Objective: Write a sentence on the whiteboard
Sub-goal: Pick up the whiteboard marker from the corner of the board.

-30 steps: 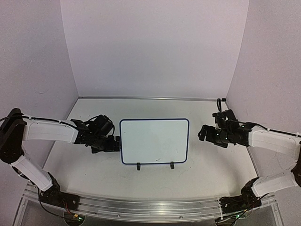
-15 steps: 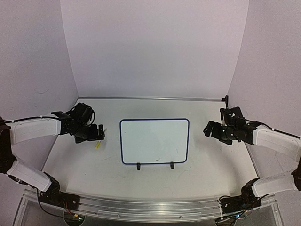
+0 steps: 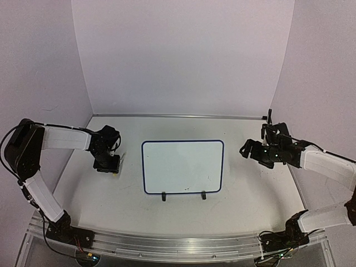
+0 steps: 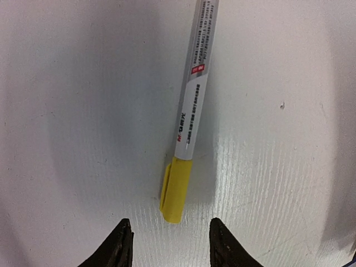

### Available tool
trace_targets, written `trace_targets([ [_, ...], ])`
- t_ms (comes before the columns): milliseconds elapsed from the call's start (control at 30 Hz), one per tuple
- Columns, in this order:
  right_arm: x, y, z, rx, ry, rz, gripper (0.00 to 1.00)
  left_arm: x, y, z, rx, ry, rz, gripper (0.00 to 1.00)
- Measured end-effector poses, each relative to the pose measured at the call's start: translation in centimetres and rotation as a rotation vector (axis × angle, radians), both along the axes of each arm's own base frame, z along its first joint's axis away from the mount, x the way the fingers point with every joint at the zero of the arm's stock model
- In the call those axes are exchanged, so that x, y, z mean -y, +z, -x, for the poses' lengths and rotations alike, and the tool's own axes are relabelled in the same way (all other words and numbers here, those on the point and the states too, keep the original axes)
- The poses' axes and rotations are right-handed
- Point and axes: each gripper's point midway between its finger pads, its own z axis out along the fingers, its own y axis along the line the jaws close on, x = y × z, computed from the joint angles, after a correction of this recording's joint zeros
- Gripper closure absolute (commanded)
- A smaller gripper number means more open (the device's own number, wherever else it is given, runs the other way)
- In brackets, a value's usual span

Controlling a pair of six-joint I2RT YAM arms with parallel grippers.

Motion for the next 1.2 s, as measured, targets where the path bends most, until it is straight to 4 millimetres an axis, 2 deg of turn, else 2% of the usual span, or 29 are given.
trace_targets([
  [300, 0.0, 0.6, -0.5, 0.008, -0.005, -0.004, 0.02, -0.1, -1.5, -0.5, -0.042, -0.016, -0.02, 0.74],
  [500, -0.1, 0.2, -1.2, -0.009, -0.009, 0.005, 0.02, 0.1, -2.2, -0.3, -0.067, -0.022, -0.016, 0.92],
  [633, 0.0, 0.5, -1.6, -0.011, -0.011, 0.012, 0.02, 0.3, -2.0, -0.7, -0.061, -0.027, -0.011, 1.0],
  [767, -0.1, 3.1, -2.7, 0.027, -0.005, 0.023, 0.02, 0.4, -1.9, -1.0, -0.075, -0.016, -0.017, 1.0],
  [933, -0.9, 8.4, -4.7, 0.107, 0.037, 0.026, 0.02, -0.1, -1.5, -0.2, -0.123, 0.033, -0.031, 1.0],
  [1000, -1.2, 10.1, -4.9, 0.141, 0.061, 0.025, 0.02, -0.6, -0.5, -0.1, -0.106, 0.054, -0.045, 1.0],
  [1067, -1.4, 11.0, -4.7, 0.165, 0.086, 0.03, 0.02, -1.0, 1.5, -0.4, -0.051, 0.067, -0.05, 1.0],
  [1133, -1.5, 11.6, -4.2, 0.179, 0.119, 0.036, 0.02, -1.1, 4.7, -1.1, 0.049, 0.062, -0.025, 1.0],
  [1200, -2.0, 12.6, -3.5, 0.205, 0.165, 0.021, 0.02, -0.7, 8.9, -1.7, 0.183, 0.041, 0.043, 1.0],
])
